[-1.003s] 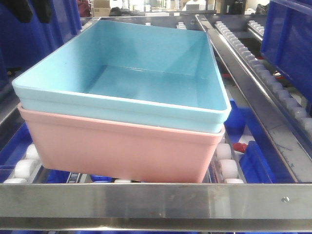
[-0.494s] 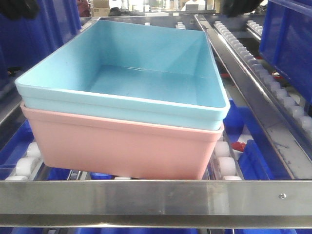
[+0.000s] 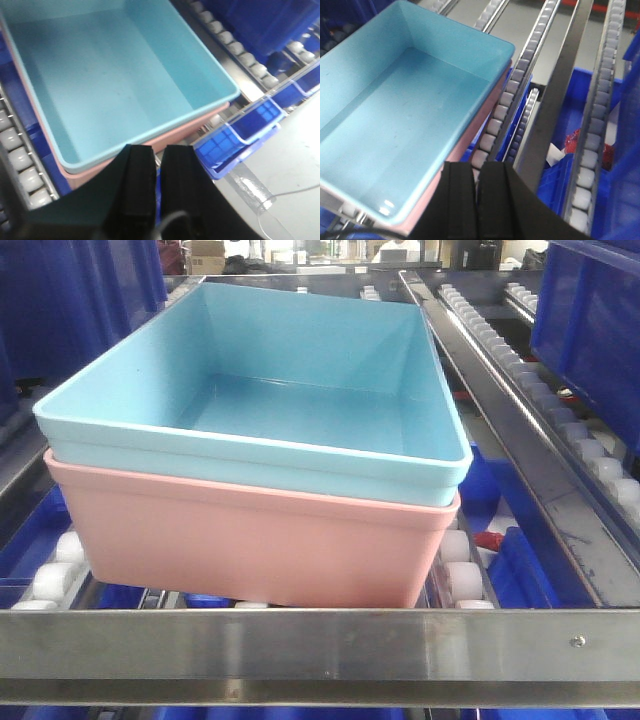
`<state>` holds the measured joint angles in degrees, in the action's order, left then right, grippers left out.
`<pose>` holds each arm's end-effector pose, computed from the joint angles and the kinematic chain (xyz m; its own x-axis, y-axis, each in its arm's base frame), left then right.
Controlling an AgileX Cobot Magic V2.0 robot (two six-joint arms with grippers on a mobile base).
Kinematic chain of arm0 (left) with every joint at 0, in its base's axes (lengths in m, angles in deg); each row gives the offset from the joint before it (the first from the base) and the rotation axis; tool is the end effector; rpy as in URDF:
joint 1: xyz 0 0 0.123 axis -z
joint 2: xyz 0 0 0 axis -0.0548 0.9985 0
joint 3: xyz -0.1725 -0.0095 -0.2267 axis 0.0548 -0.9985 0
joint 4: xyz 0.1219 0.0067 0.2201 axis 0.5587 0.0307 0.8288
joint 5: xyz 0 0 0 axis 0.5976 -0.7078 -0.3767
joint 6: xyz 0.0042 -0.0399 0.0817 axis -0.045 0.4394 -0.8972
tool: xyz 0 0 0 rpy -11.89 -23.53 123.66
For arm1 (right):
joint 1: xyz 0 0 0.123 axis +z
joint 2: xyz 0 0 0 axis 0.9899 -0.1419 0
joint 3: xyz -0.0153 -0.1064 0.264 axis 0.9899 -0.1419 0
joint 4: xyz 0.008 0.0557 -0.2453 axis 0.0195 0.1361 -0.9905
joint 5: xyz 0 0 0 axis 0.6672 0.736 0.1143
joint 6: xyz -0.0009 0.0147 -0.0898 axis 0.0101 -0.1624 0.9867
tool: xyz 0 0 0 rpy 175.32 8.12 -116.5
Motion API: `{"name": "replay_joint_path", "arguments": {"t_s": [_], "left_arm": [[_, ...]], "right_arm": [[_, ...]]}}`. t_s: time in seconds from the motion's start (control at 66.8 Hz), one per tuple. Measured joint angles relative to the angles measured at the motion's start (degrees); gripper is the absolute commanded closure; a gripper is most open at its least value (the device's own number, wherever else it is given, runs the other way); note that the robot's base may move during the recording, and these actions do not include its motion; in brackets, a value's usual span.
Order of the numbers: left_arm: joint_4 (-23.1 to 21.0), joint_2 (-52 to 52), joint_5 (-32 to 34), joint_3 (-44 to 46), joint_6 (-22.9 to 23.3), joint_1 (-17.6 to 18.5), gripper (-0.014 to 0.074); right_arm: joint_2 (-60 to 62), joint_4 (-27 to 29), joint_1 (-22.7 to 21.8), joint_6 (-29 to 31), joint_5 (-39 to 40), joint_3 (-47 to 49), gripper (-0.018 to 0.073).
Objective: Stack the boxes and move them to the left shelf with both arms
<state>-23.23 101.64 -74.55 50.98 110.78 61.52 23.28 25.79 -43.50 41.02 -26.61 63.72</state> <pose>0.0876 -0.1108 0.3426 -0.3741 0.2539 -0.8919 0.6947 0.7138 -0.0882 0.1139 0.0659 0.3412 -0.2612 -0.0939 -0.9607 -0.4279 0.9034 0.0281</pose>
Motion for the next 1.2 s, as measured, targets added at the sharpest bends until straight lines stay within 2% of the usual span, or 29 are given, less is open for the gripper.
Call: {"name": "replay_joint_path", "arguments": {"t_s": [0.12,0.27,0.884,0.943,0.988,1.123,1.198], "left_arm": [[0.14,-4.33,0.47,-4.77,0.00,2.24,0.0586],[0.14,-5.63,0.47,-6.94,-0.05,2.76,0.0586],[0.14,-5.75,-0.04,-6.92,-0.05,2.76,0.0586],[-0.93,-5.75,0.26,-6.97,-0.24,2.76,0.0586],[-3.44,-5.75,0.69,-7.06,-2.40,2.76,0.0586],[-15.06,-6.81,3.76,-8.71,-16.53,2.00,0.0586],[-17.56,-8.44,7.10,-11.62,-19.11,-0.31,0.0586]], "right_arm": [[10.58,-0.12,0.00,0.00,0.00,-7.04,0.0509],[17.78,-0.73,0.00,0.00,0.08,-11.58,0.0509],[18.63,-1.06,0.00,0.00,0.35,-11.83,0.0509],[18.63,-1.06,0.00,0.00,0.35,-11.83,0.0509],[18.63,-1.06,0.00,0.00,0.35,-11.83,0.0509],[18.63,-1.06,0.00,0.00,0.35,-11.83,0.0509],[18.63,-1.06,0.00,0.00,0.35,-11.83,0.0509]]}}
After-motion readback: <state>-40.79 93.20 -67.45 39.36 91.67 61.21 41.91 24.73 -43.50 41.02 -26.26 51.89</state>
